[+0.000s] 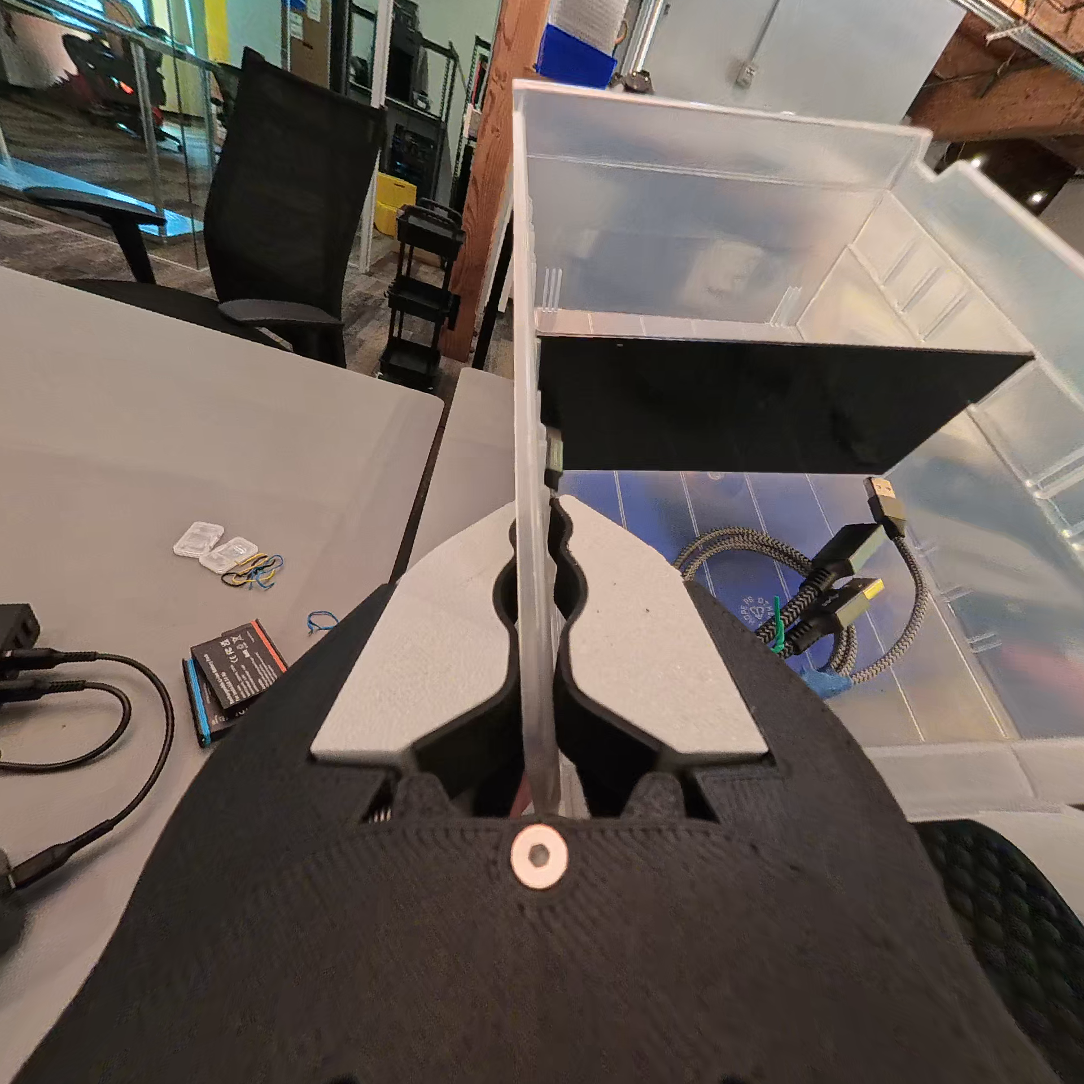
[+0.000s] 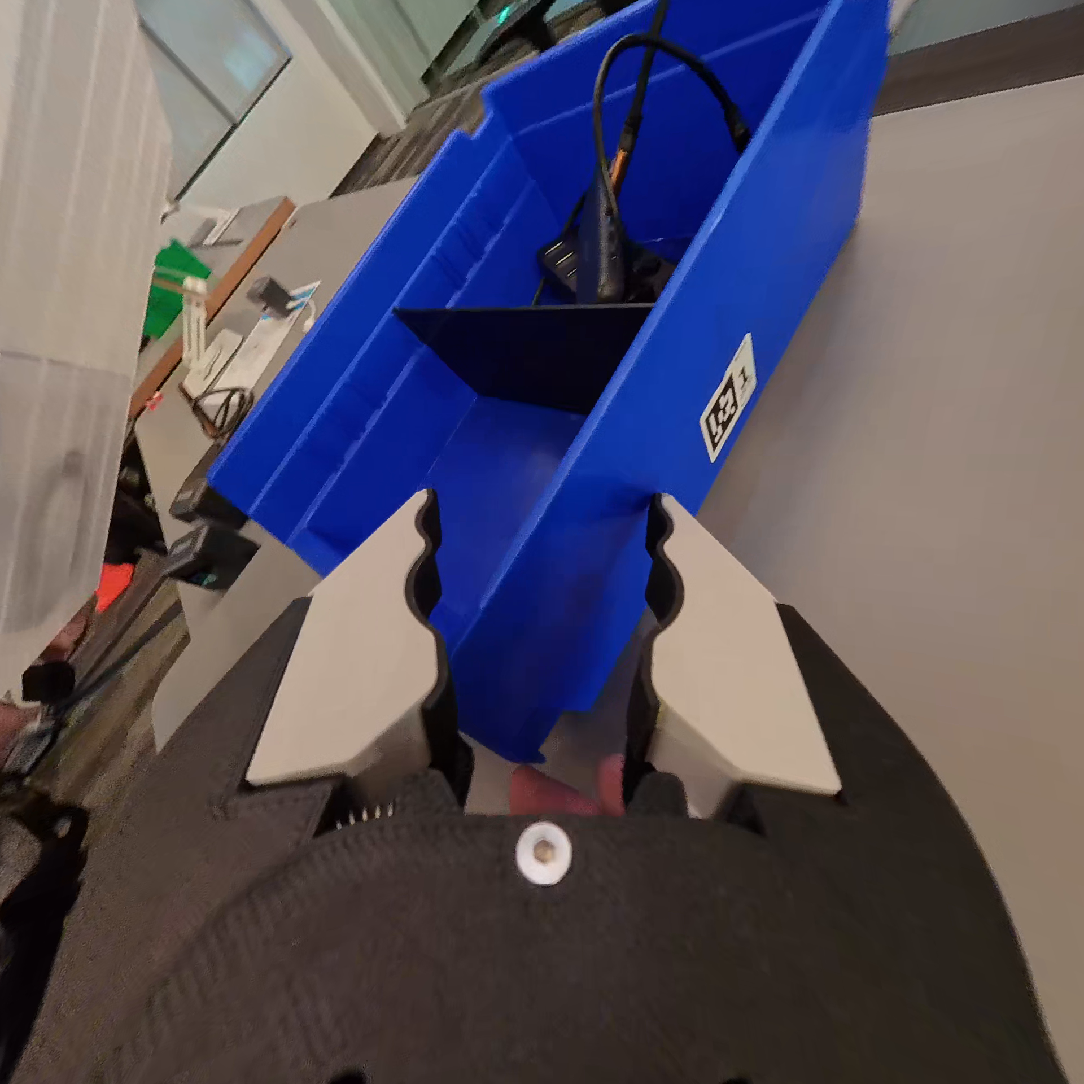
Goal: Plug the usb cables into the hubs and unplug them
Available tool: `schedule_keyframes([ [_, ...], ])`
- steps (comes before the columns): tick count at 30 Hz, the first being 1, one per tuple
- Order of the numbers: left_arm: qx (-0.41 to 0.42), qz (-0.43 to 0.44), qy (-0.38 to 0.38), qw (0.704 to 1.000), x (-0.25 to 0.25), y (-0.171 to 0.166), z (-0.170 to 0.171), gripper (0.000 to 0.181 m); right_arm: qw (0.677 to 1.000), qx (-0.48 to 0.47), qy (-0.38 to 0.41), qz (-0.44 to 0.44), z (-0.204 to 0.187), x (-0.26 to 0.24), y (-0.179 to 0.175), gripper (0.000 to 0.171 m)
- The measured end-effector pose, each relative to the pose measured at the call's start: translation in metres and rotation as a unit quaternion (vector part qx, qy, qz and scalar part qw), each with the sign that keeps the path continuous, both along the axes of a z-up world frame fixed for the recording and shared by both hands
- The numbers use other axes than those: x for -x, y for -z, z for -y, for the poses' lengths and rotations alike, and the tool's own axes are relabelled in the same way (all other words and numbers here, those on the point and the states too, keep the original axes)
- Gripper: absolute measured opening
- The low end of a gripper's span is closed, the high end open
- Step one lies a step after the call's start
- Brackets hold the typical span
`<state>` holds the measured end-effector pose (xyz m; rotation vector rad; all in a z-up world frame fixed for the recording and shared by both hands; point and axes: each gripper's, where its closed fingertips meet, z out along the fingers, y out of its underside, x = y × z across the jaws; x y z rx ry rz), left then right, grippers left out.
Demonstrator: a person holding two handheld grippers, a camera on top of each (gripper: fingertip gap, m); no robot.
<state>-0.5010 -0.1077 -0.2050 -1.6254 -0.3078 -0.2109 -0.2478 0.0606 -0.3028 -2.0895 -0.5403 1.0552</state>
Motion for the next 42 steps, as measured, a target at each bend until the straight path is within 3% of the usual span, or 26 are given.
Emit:
schedule_keyframes([
  [4,0.002,-0.01,0.0,1.0,-0.005,-0.006,-0.001,0.005,0.999,0.015,-0.032,-0.013,0.003,0.018,0.0,0.074],
  [7,-0.001,-0.019,0.005,1.0,-0.014,-0.015,-0.002,0.005,0.999,-0.019,-0.028,-0.026,0.004,0.0,-0.02,0.076],
  [12,0.019,-0.029,0.041,0.999,-0.047,-0.031,-0.012,0.005,0.987,-0.121,-0.032,-0.101,0.015,-0.072,-0.096,0.089],
  [15,0.034,-0.048,0.078,0.995,-0.088,-0.038,-0.029,0.005,0.959,-0.238,-0.09,-0.124,0.05,-0.124,-0.148,0.099],
  [18,0.051,-0.058,0.135,0.988,-0.145,-0.041,-0.054,0.005,0.944,-0.257,-0.151,-0.139,0.097,-0.166,-0.172,0.111],
  [22,0.075,-0.066,0.226,0.969,-0.243,-0.037,-0.095,0.005,0.931,-0.31,-0.117,-0.152,0.137,-0.213,-0.183,0.117],
  [27,0.104,-0.079,0.315,0.94,-0.362,-0.02,-0.144,0.005,0.939,-0.328,0.046,-0.091,0.129,-0.279,-0.158,0.13],
  [34,0.127,-0.101,0.371,0.914,-0.499,0.014,-0.207,0.005,0.956,-0.253,0.146,0.026,0.077,-0.361,-0.103,0.128],
  [42,0.163,-0.11,0.382,0.903,-0.594,0.054,-0.256,0.006,0.951,-0.186,0.225,0.103,0.012,-0.458,-0.059,0.111],
])
